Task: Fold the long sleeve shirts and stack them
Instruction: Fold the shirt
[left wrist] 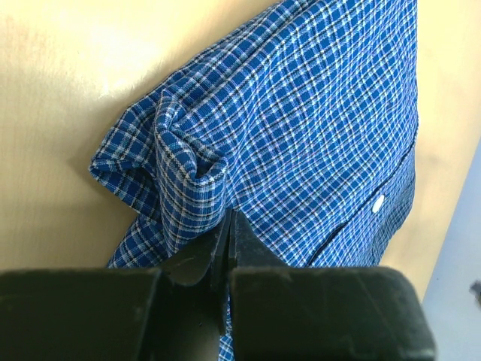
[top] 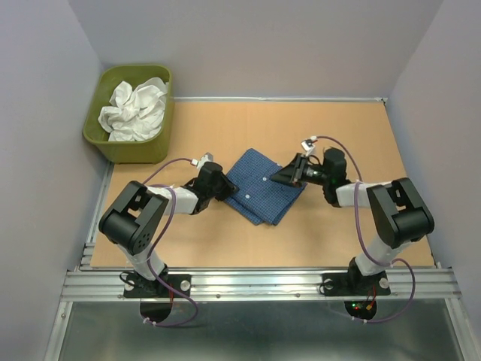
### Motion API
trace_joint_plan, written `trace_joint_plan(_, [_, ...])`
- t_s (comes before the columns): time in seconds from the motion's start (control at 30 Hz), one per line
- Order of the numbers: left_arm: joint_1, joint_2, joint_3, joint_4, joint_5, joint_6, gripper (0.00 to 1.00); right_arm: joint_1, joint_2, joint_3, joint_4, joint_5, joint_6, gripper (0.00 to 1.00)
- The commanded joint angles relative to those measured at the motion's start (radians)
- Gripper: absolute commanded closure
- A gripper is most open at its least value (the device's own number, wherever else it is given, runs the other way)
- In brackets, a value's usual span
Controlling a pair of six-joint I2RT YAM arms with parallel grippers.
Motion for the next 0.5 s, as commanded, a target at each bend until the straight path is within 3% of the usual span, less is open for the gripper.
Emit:
trace_joint_plan(0.0, [-0.005, -0.013, -0.019, -0.121, -0.025, 0.039, 0.89, 0.144, 0.020, 0.036, -0.062, -0.042, -0.042, 0.77])
trace_joint_plan(0.13, [-0.005, -0.019, -0.023, -0.121, -0.025, 0.034, 0.89, 0.202, 0.117, 0.007, -0.061, -0.042, -0.062, 0.76])
trace_joint_plan(0.47, [0.000, 0.005, -0.011, -0.132, -0.072, 0.037, 0.89, 0.150, 0.260, -0.110, -0.059, -0.044, -0.112, 0.77])
